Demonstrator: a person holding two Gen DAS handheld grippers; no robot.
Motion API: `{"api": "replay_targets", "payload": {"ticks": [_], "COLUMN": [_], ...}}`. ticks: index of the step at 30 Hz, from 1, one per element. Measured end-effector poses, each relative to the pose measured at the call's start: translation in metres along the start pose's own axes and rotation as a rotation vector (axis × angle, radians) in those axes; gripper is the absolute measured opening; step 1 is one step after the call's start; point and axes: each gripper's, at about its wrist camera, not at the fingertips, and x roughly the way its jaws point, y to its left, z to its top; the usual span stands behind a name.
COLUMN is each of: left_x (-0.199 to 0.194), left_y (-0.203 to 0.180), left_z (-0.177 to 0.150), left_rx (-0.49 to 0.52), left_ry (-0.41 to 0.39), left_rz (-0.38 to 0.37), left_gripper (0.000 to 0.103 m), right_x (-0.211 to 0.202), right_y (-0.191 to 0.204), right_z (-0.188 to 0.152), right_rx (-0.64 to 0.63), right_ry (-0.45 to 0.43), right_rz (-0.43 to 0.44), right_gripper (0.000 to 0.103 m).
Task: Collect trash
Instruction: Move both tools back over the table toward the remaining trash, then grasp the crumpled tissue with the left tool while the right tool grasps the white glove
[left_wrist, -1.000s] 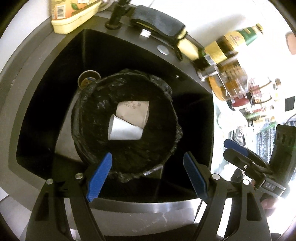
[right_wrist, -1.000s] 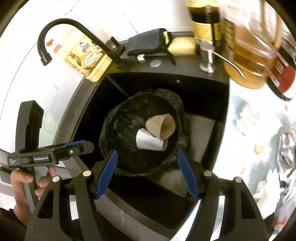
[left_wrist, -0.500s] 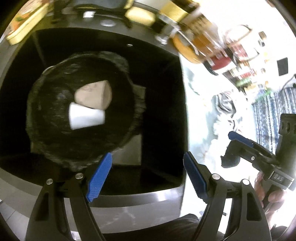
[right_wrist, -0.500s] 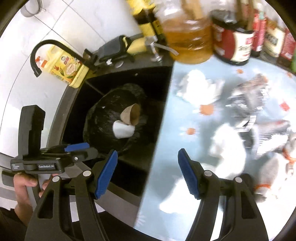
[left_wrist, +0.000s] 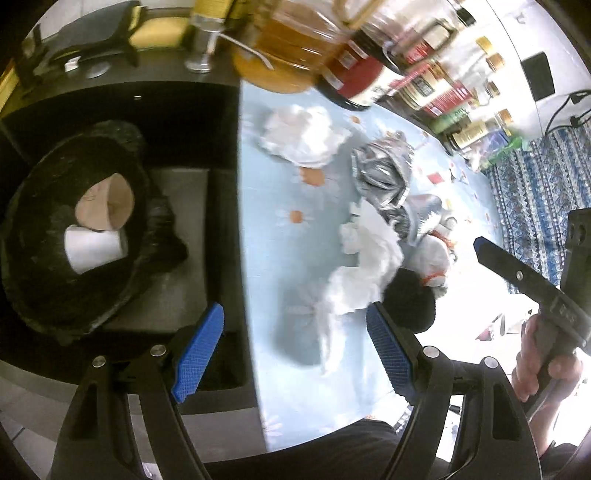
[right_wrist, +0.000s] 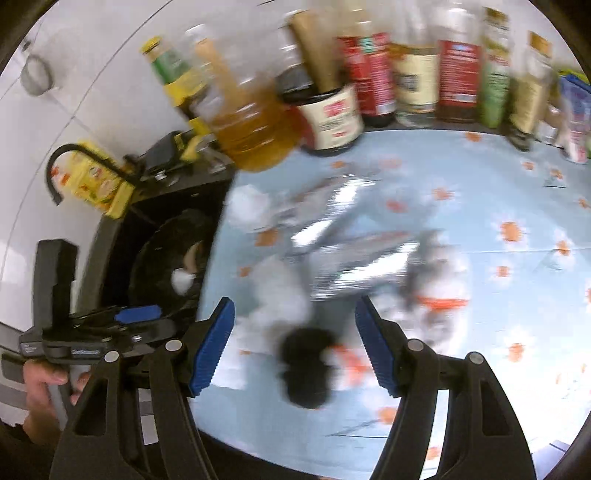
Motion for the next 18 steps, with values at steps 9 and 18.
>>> {"api": "replay_targets", "payload": {"ticks": [9, 18], "left_x": [0.018, 0.024], "left_y": [-0.036, -0.049], "left_z": [-0.004, -0.012], "left_rx": [-0.009, -0.074], "left_ry": [0.000, -0.010], "left_rz": [0.031, 0.093], "left_gripper": [0.077, 0.077], "right_x": [0.007, 0.041], "right_y": [-0.091, -0.127], "right_z": [-0.006, 0.000], "right_rx": [0.080, 0.110], "right_ry": [0.018, 0.100], "right_rz": [-0.068, -0.003], "right_gripper": [0.068, 0.064]}}
